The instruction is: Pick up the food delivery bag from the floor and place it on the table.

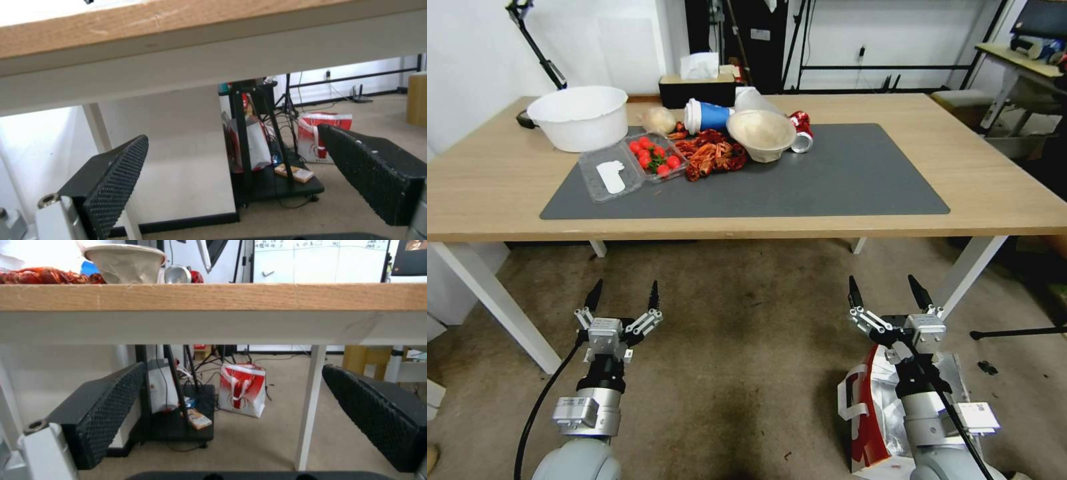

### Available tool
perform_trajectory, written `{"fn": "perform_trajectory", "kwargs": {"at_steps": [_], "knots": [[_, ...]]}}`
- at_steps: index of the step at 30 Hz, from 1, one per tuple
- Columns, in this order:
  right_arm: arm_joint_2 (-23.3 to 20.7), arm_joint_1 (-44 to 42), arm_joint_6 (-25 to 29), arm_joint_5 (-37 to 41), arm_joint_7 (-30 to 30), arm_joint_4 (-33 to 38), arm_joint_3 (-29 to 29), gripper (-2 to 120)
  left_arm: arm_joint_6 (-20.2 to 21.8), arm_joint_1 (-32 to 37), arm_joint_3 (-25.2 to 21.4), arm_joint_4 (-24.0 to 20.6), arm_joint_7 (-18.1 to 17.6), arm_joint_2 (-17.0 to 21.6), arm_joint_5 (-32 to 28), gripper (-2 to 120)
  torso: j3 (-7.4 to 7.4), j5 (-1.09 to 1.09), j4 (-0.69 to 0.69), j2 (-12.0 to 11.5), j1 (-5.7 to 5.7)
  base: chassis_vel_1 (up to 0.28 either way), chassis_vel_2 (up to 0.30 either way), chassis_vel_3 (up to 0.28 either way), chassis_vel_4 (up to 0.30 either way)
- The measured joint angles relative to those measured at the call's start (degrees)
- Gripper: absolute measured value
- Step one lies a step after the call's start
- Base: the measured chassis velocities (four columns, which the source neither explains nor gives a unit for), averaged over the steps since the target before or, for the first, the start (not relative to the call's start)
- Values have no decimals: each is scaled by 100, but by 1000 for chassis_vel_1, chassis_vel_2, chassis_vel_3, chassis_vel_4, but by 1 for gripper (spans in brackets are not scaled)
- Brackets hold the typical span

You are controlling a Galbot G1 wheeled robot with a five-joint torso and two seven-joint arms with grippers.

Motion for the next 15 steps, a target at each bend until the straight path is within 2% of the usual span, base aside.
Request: {"fn": "perform_trajectory", "kwargs": {"at_steps": [15], "knots": [[-22, 9, 18, 61, -21, -69, 56, 100, -12, -17, 56, 53, 11, -21, 23, 96, -211, 0, 0, -331, -119, 0, 0, 0, 0]]}}
